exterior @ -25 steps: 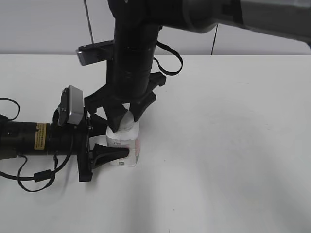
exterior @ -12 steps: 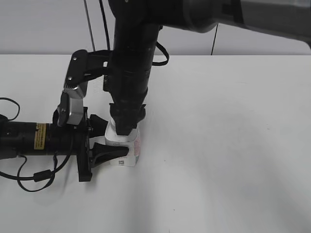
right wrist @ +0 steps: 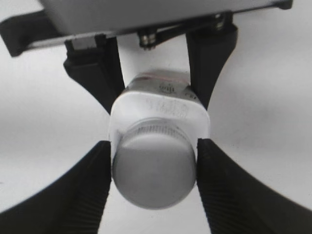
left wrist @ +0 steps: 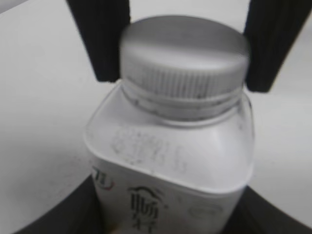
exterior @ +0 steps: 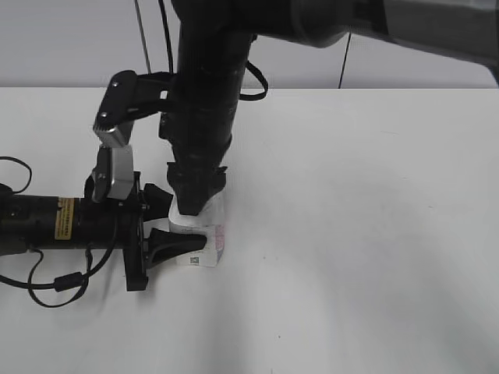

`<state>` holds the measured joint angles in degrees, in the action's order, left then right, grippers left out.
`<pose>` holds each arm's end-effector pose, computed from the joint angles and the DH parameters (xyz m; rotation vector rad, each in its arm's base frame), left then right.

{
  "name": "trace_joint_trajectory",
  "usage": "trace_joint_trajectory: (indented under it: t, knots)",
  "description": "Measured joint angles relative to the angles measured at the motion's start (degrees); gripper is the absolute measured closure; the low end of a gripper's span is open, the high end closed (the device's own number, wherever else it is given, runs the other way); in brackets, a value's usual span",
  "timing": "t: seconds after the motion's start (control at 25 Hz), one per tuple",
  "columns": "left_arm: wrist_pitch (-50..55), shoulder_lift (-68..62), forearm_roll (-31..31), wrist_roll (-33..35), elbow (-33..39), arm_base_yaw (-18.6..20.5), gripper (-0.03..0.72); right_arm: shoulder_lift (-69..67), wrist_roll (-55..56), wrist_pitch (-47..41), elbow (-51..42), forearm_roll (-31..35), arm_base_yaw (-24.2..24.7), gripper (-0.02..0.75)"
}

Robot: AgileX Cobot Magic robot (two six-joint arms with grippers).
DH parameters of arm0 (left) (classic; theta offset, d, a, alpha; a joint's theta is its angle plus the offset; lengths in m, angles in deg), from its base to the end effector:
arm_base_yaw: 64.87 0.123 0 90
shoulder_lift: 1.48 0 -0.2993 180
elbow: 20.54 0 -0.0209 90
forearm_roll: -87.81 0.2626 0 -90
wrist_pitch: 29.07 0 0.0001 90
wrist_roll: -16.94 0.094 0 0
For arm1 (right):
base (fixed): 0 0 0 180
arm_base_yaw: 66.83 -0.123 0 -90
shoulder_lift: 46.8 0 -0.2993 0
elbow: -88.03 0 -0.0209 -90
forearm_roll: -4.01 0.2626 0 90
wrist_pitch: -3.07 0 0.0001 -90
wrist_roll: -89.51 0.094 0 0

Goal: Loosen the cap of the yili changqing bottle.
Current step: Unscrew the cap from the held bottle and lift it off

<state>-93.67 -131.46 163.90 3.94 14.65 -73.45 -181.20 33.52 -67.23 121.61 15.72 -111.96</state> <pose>0.2940 -0.1277 0.0700 1.3261 1.5530 -0.8644 0.3302 0.3571 0.2170 -2.2321 1.9397 0.2703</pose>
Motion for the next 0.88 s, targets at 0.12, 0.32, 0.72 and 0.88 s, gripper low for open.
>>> trace_joint_trajectory:
  t: [0.12, 0.32, 0.72, 0.88]
  knots:
    - [0.06, 0.00, -0.04, -0.07, 0.00, 0.00, 0.316, 0.05, 1.84, 0.21, 0.97, 0.68, 0.00, 0.128]
    - [0.06, 0.00, -0.04, -0.07, 0.00, 0.00, 0.316, 0.98, 7.15, 0.19, 1.01, 0.88, 0.00, 0.126]
    - [0.06, 0.00, -0.04, -0.07, 0.00, 0.00, 0.318, 3.45, 51.72, 0.19, 1.04, -1.24, -0.11, 0.148]
    - [0.06, 0.00, -0.04, -0.07, 0.00, 0.00, 0.318, 3.45, 68.11, 0.19, 1.04, -3.82, -0.11, 0.149]
